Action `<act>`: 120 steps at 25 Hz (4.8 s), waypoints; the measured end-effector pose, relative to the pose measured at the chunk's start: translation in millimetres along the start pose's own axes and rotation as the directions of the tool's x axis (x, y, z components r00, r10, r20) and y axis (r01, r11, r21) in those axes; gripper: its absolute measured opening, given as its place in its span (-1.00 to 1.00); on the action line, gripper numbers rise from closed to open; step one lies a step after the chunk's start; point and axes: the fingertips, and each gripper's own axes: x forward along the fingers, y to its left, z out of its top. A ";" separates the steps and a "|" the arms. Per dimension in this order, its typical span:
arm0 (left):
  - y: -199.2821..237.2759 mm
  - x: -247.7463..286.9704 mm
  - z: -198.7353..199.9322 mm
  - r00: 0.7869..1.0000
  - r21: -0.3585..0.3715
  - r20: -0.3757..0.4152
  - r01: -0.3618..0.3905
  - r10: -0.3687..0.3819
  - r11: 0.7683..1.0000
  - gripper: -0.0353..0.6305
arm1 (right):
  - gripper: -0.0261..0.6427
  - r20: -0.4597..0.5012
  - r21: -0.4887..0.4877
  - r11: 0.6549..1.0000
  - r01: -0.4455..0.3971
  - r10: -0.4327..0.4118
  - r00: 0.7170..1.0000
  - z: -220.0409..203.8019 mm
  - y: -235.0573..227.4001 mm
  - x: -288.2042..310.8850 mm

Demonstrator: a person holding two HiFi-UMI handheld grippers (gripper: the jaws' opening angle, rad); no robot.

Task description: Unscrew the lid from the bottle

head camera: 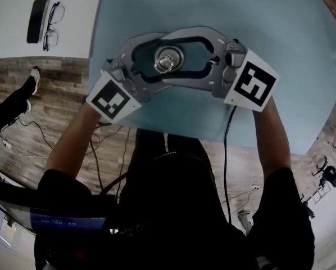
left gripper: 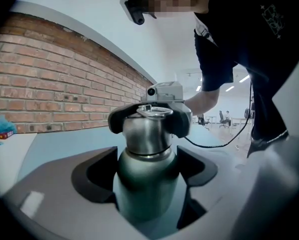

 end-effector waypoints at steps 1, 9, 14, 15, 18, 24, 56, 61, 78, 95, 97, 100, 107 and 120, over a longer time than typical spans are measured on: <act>-0.1 0.5 0.9 1.000 -0.002 -0.003 0.008 -0.008 1.000 0.20 | -0.13 0.001 0.000 1.000 -0.009 0.009 1.000 1.2 -0.2 -1.1; -0.9 -1.1 -1.3 1.000 -0.016 -0.009 -0.014 0.014 1.000 0.21 | -0.12 0.000 -0.017 1.000 0.024 -0.024 1.000 0.9 1.2 0.3; -0.5 0.3 -0.8 0.999 -0.015 -0.016 -0.044 0.043 0.999 0.21 | -0.12 -0.019 -0.033 0.998 0.055 -0.056 0.998 -1.0 1.7 -1.2; -0.7 0.3 -1.1 0.998 -0.015 -0.017 -0.053 0.053 0.998 0.22 | -0.12 -0.023 -0.036 0.998 0.058 -0.059 0.998 -1.5 2.4 -1.0; -0.4 0.6 -0.8 0.996 -0.025 -0.015 -0.084 0.084 0.996 0.23 | -0.08 -0.028 -0.036 0.997 0.068 -0.069 0.997 0.0 3.6 -1.7; 2.2 0.0 -0.5 0.989 -0.031 -0.005 -0.146 0.146 0.989 0.24 | 0.00 -0.056 -0.046 0.992 0.120 -0.122 0.991 -3.1 4.2 -0.3; 18.9 -10.6 3.2 0.774 -0.139 0.016 -0.625 0.633 0.768 0.33 | 0.00 -0.134 -0.008 0.716 0.698 -0.692 0.709 -10.3 -12.2 1.6; 19.3 -14.0 1.6 0.756 -0.156 0.010 -0.645 0.655 0.748 0.33 | 0.00 -0.126 0.019 0.702 0.711 -0.704 0.699 -9.2 -13.0 1.7; 18.9 -6.0 4.3 0.772 -0.131 0.018 -0.628 0.635 0.767 0.18 | -0.10 -0.074 -0.015 0.748 0.663 -0.662 0.746 -7.3 -9.5 -3.9; 13.0 1.9 5.4 0.937 -0.044 0.076 -0.339 0.342 0.940 0.20 | -0.11 -0.030 -0.073 0.888 0.454 -0.457 0.889 -6.3 -8.8 -7.5; 12.1 2.1 4.4 0.951 -0.039 0.074 -0.300 0.302 0.953 0.20 | -0.11 -0.028 -0.076 0.897 0.436 -0.439 0.898 -5.8 -9.3 -7.5; 12.0 1.4 2.8 0.963 -0.032 0.079 -0.256 0.258 0.966 0.20 | -0.12 -0.020 -0.069 0.903 0.423 -0.425 0.905 -5.9 -10.7 -5.7; 11.5 -0.3 -1.6 0.994 -0.002 0.063 -0.094 0.093 0.996 0.20 | -0.12 -0.002 -0.044 0.906 0.421 -0.422 0.907 -6.6 -14.3 -0.6; 10.4 -0.4 -1.4 0.996 -0.006 0.048 -0.069 0.070 0.998 0.21 | -0.12 0.029 -0.030 0.905 0.424 -0.423 0.906 -2.5 -14.6 -2.4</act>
